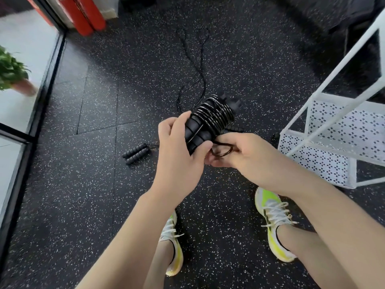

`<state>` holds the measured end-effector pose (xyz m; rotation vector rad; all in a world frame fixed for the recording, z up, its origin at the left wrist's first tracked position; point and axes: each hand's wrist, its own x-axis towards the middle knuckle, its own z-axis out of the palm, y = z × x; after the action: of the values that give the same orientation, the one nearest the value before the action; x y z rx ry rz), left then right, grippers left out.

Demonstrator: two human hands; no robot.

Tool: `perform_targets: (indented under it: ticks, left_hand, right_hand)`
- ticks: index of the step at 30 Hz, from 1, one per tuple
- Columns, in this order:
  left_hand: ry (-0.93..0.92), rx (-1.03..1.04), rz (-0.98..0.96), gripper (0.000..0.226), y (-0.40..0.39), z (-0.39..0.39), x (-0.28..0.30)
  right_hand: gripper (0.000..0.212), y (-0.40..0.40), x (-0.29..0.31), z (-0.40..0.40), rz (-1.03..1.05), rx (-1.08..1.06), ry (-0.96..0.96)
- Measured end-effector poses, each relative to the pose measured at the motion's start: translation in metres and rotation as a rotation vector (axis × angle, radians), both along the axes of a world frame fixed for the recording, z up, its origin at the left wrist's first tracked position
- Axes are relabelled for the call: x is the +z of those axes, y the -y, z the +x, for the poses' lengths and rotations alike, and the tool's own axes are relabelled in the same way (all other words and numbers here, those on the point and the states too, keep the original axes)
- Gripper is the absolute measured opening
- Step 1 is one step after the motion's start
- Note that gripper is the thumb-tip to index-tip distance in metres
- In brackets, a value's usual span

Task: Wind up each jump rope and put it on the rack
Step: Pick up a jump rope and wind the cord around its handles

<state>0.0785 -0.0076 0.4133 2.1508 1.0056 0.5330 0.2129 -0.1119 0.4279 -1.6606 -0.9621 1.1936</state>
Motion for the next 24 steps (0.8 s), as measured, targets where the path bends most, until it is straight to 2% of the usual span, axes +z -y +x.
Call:
perform_targets:
  ticks: [2, 5, 7, 9, 11, 15, 19, 24]
  left_hand:
    - [0.009, -0.022, 0.021, 0.064, 0.003, 0.000, -0.001]
    - [0.040, -0.053, -0.020, 0.057, 0.012, 0.001, -0.001]
    - [0.100, -0.004, -0.156, 0.050, 0.017, 0.002, 0.002]
    - [0.171, 0.028, -0.327, 0.047, 0.016, 0.003, 0.003]
    - [0.213, 0.026, -0.421, 0.047, 0.013, 0.004, 0.003]
    - [0.284, 0.069, -0.465, 0.044, 0.017, 0.009, 0.005]
    - [0.323, 0.107, -0.475, 0.044, 0.018, 0.011, 0.005]
    - [0.314, 0.077, -0.451, 0.044, 0.021, 0.008, 0.007]
  right_hand:
    - [0.036, 0.001, -0.003, 0.001, 0.003, -0.079, 0.011]
    - [0.031, 0.004, -0.004, 0.004, -0.014, -0.173, 0.162]
    - [0.020, 0.004, -0.004, 0.009, -0.036, -0.154, 0.329]
    - [0.022, 0.003, -0.004, 0.013, -0.040, -0.114, 0.497]
    - [0.023, 0.006, -0.003, 0.016, 0.046, -0.148, 0.595]
    - [0.009, 0.011, -0.002, 0.013, 0.324, -0.362, 0.677]
    - [0.016, 0.009, -0.007, 0.008, 0.456, -0.302, 0.781]
    - [0.011, 0.008, -0.006, 0.018, 0.528, -0.288, 0.850]
